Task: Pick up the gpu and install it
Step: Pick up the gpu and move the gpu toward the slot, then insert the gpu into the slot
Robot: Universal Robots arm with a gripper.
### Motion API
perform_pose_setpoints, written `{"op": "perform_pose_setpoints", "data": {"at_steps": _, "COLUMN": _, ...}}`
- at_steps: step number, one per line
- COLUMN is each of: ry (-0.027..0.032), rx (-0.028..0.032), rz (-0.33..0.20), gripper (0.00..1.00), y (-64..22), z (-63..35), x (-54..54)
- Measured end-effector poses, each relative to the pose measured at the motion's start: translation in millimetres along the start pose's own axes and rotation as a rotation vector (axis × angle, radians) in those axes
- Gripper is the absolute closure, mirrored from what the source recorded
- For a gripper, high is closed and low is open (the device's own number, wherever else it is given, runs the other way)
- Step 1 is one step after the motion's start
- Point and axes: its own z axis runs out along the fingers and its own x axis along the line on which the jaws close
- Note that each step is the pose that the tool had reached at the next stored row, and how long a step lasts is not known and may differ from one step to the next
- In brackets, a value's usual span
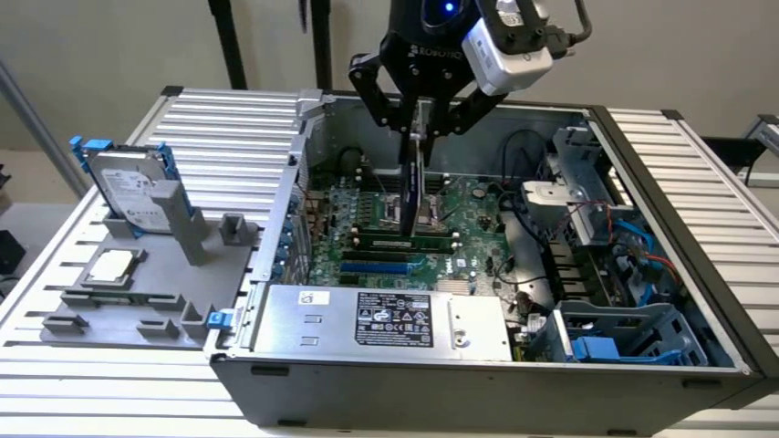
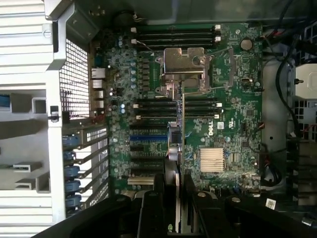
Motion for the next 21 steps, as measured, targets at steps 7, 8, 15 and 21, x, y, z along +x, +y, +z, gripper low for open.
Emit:
{"op": "perform_pose_setpoints", "data": {"at_steps": 7, "ry": -0.0001, "rx": 0.0002, "rz": -0.005, "gripper": 0.74, "y": 0.3, "z": 0.8, "x": -5.9}}
{"op": "perform_pose_setpoints", "data": {"at_steps": 8, "ry": -0.0001, "rx": 0.0002, "rz": -0.005, "gripper": 0.74, "y": 0.3, "z": 0.8, "x": -5.9}}
{"op": "perform_pose_setpoints", "data": {"at_steps": 15, "ry": -0.0001, "rx": 0.0002, "rz": -0.005, "gripper": 0.74, "y": 0.3, "z": 0.8, "x": -5.9}}
{"op": "perform_pose_setpoints", "data": {"at_steps": 21, "ry": -0.0003, "rx": 0.0009, "rz": -0.021, "gripper": 0.74, "y": 0.3, "z": 0.8, "x": -5.7}}
